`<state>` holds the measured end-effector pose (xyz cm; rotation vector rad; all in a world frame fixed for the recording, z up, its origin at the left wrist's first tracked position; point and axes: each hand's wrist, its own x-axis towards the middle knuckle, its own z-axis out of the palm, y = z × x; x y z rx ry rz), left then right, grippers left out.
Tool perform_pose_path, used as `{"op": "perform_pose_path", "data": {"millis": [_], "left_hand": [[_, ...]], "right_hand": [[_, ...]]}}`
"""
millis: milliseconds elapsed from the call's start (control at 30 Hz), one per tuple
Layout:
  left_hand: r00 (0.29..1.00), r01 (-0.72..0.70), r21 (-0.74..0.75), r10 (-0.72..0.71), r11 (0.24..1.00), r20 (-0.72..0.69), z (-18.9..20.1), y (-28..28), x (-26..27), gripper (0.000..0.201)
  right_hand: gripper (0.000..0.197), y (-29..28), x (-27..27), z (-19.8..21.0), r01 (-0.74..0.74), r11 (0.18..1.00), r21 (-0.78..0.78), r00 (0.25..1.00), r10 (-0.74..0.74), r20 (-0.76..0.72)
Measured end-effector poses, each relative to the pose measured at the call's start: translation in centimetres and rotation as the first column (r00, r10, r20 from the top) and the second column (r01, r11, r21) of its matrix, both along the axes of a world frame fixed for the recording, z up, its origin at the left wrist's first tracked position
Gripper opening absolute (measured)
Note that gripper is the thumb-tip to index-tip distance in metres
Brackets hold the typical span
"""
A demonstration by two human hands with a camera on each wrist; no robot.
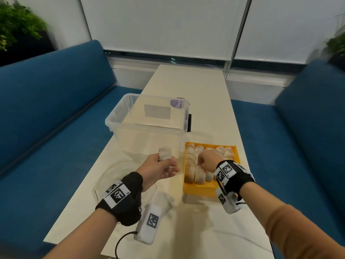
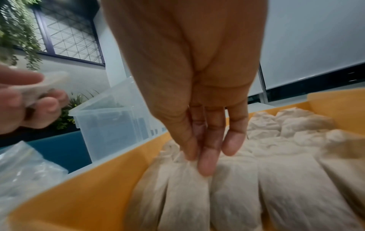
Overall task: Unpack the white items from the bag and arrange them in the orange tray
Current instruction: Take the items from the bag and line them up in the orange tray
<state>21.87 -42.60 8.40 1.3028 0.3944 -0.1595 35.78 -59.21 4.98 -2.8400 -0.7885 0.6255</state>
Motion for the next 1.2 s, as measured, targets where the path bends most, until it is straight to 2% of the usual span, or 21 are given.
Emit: {"op": "perform_pose_path", "data": {"millis": [200, 300, 367, 433, 500, 567, 600, 667, 700, 767, 833, 900, 967, 1033, 1200], "left_hand": [[0.997, 0.057, 0.023, -0.055, 0.998, -0.053, 0.0, 0.0, 0.2, 0.028], [0.994, 0.101, 0.048, -0.099, 0.994, -0.044, 0.2, -0.2, 0.4, 0.031], [0.992, 0.124, 0.084, -0.123, 0.989, -0.02, 0.4, -0.4, 0.5, 0.03], [0.988, 0.149, 0.139, -0.152, 0.979, 0.007, 0.6, -0.6, 0.8, 0.029], [0.985, 0.165, 0.217, -0.174, 0.962, 0.022, 1.0, -0.9, 1.2, 0.027], [0.982, 0.174, 0.286, -0.189, 0.942, 0.023, 1.4, -1.1, 1.4, 0.025], [0.98, 0.179, 0.296, -0.195, 0.938, 0.026, 1.7, -1.1, 1.5, 0.023], [0.982, 0.164, 0.263, -0.183, 0.951, 0.05, 1.9, -1.1, 1.5, 0.02], [0.985, 0.135, 0.225, -0.155, 0.965, 0.073, 2.0, -1.0, 1.5, 0.019], [0.99, 0.042, 0.123, -0.058, 0.992, 0.131, 2.3, -0.9, 1.4, 0.015], [0.982, -0.041, 0.027, 0.035, 0.999, 0.183, 2.8, -0.8, 1.4, 0.012], [0.971, -0.073, -0.002, 0.072, 0.997, 0.227, 3.4, -0.9, 1.5, 0.011], [0.959, -0.083, 0.023, 0.074, 0.996, 0.273, 4.2, -1.0, 1.6, 0.006], [0.942, -0.103, 0.101, 0.064, 0.99, 0.329, 5.1, -1.3, 1.7, 0.006], [0.917, -0.078, 0.29, -0.046, 0.954, 0.397, 6.2, -1.6, 1.9, 0.022]], "right_hand": [[0.022, -0.4, 0.5, -0.3, 0.02, 0.999, 0.036, 0.999, -0.021, 0.03], [0.019, -0.7, 0.1, 1.3, 0.034, 0.981, 0.189, 0.997, -0.046, 0.061], [0.02, -0.6, -0.8, 3.1, 0.02, 0.929, 0.369, 0.995, -0.055, 0.085], [0.027, -0.1, -2.3, 5.2, -0.008, 0.852, 0.524, 0.999, -0.018, 0.044], [0.037, 0.3, -3.5, 6.6, -0.018, 0.801, 0.598, 0.999, 0.043, -0.028], [0.035, 0.4, -4.2, 7.2, -0.042, 0.789, 0.613, 0.996, 0.083, -0.039], [0.027, 0.3, -4.3, 7.3, -0.05, 0.778, 0.626, 0.996, 0.085, -0.026], [0.007, 0.0, -4.3, 7.7, -0.024, 0.738, 0.674, 0.999, 0.046, -0.015], [0.005, -0.2, -4.3, 7.9, 0.013, 0.708, 0.706, 1.0, 0.007, -0.026], [0.006, -0.7, -4.3, 8.1, 0.131, 0.628, 0.767, 0.991, -0.065, -0.116], [0.007, -1.1, -4.8, 8.3, 0.244, 0.554, 0.796, 0.966, -0.067, -0.249], [0.009, -1.2, -5.5, 8.1, 0.287, 0.552, 0.783, 0.946, -0.036, -0.321], [0.012, -1.1, -6.1, 8.0, 0.271, 0.583, 0.766, 0.945, -0.013, -0.325], [0.015, -0.9, -6.6, 8.1, 0.269, 0.566, 0.779, 0.945, 0.002, -0.328], [0.014, -1.0, -7.2, 8.9, 0.354, 0.375, 0.857, 0.918, 0.037, -0.396]]}}
